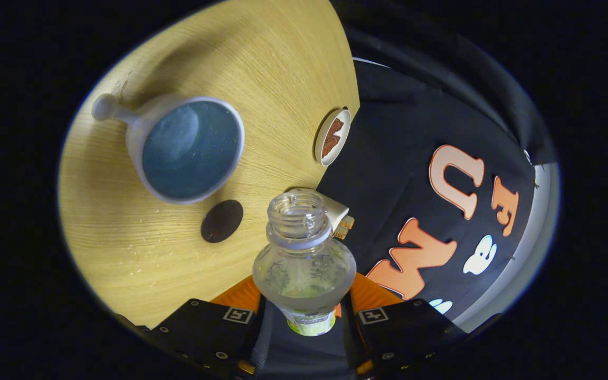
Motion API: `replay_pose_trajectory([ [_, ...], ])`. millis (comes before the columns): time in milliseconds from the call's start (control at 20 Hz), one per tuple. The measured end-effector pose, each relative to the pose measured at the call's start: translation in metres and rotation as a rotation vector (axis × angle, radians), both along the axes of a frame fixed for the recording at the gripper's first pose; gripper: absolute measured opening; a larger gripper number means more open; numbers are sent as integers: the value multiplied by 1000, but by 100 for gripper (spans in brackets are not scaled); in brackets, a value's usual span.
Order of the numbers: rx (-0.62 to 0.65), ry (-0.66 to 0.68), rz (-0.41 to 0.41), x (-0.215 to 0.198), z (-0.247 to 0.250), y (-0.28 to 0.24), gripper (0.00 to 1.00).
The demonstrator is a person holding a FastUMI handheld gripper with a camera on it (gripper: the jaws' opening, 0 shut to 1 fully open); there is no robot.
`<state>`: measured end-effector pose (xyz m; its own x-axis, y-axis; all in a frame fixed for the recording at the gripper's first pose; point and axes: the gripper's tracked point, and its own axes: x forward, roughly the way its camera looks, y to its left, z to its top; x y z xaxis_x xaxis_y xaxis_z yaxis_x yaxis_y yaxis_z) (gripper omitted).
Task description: Take the bottle from table, then pour the juice into the cup, finally place the bottle on the coaster
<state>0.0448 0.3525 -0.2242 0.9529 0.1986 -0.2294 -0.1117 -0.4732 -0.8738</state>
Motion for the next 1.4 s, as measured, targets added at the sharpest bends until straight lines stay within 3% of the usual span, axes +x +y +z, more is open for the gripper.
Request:
replay_pose_trajectory([
  [250, 253, 100, -103, 0, -4, -24, 58],
  [600, 703, 252, -274, 15, 8, -51, 58],
  [850, 1016, 358, -275, 31, 32, -51, 58],
  [1200, 1535, 645, -404, 64, 33, -54, 58],
  [1400, 1651, 709, -434, 91, 18, -54, 58],
])
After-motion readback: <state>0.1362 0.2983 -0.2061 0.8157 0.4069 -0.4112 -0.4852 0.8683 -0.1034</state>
